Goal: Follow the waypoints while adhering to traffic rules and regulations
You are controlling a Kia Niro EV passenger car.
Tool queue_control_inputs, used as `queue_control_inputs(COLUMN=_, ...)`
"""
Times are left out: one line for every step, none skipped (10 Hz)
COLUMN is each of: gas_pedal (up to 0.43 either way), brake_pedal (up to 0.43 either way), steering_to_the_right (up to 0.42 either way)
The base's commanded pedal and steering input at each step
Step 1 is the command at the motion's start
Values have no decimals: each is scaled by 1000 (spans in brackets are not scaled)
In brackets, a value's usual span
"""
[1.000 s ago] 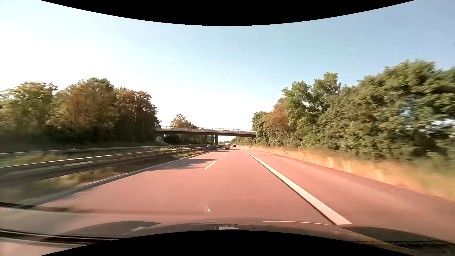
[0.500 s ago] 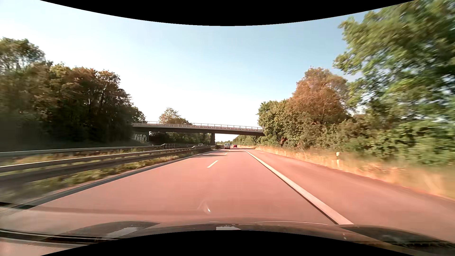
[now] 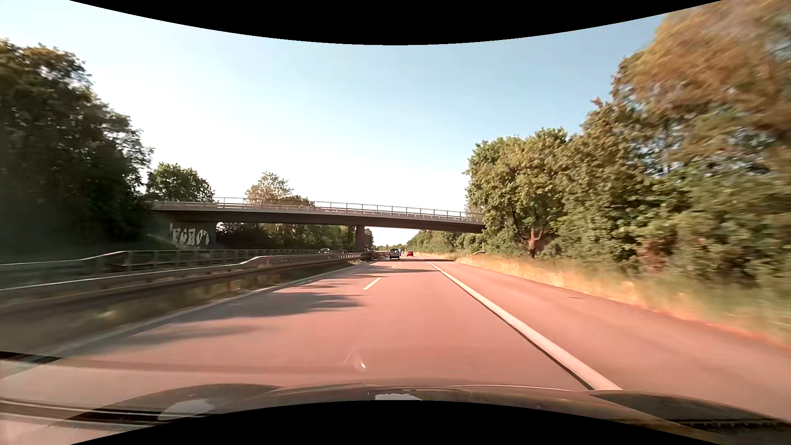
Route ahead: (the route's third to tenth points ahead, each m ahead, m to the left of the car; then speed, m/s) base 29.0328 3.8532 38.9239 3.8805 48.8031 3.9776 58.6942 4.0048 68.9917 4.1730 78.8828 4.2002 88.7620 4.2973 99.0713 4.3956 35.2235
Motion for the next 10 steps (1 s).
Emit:
queue_control_inputs(gas_pedal=421, brake_pedal=6, steering_to_the_right=-2)
queue_control_inputs(gas_pedal=421, brake_pedal=6, steering_to_the_right=-2)
queue_control_inputs(gas_pedal=421, brake_pedal=6, steering_to_the_right=-2)
queue_control_inputs(gas_pedal=421, brake_pedal=6, steering_to_the_right=-2)
queue_control_inputs(gas_pedal=421, brake_pedal=6, steering_to_the_right=-2)
queue_control_inputs(gas_pedal=421, brake_pedal=6, steering_to_the_right=-2)
queue_control_inputs(gas_pedal=421, brake_pedal=6, steering_to_the_right=-2)
queue_control_inputs(gas_pedal=421, brake_pedal=6, steering_to_the_right=-2)
queue_control_inputs(gas_pedal=421, brake_pedal=6, steering_to_the_right=-2)
queue_control_inputs(gas_pedal=441, brake_pedal=6, steering_to_the_right=-2)
